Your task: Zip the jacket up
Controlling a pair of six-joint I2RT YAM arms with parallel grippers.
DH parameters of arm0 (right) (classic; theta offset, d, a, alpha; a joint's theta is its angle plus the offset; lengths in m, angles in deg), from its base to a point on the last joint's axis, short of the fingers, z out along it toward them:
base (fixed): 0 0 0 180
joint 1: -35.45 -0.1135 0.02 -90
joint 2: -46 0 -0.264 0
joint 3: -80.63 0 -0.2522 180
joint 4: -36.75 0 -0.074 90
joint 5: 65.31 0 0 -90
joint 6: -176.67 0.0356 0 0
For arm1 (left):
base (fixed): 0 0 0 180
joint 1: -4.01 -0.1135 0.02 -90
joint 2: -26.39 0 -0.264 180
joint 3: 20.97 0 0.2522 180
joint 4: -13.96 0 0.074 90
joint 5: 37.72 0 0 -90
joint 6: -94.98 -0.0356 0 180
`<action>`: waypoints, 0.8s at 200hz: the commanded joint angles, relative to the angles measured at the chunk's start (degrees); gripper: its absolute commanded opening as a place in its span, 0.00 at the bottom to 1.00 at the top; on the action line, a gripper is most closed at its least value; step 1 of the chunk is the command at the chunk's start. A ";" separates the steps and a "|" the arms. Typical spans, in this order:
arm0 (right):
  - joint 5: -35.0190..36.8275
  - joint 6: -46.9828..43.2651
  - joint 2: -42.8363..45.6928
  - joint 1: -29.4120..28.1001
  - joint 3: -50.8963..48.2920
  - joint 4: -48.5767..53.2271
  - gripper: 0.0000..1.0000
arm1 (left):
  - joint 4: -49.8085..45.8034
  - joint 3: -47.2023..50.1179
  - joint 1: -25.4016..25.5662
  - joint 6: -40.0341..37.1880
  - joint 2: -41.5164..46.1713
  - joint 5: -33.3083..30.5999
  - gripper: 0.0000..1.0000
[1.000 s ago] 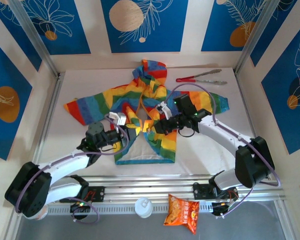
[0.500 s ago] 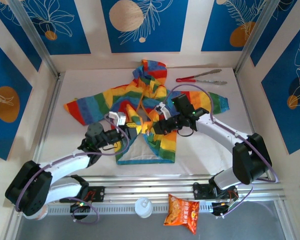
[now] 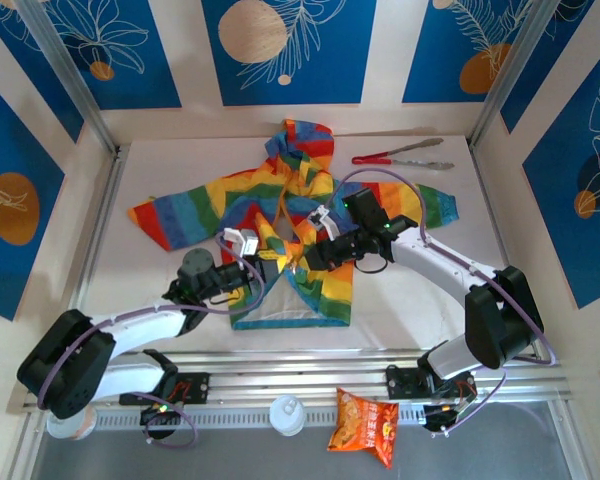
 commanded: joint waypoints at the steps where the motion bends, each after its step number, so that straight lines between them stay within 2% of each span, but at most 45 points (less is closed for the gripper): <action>1: -3.77 -2.27 0.25 -0.59 1.09 1.51 0.00 | 4.84 0.72 0.44 -1.21 -0.87 -0.23 0.00; 72: -4.42 -3.60 0.85 -0.59 1.46 2.15 0.00 | 12.85 2.34 0.48 1.61 -3.45 1.31 0.00; 160: -4.88 -4.00 0.20 -0.15 1.80 1.71 0.00 | 11.82 2.52 0.48 1.96 -3.49 2.63 0.00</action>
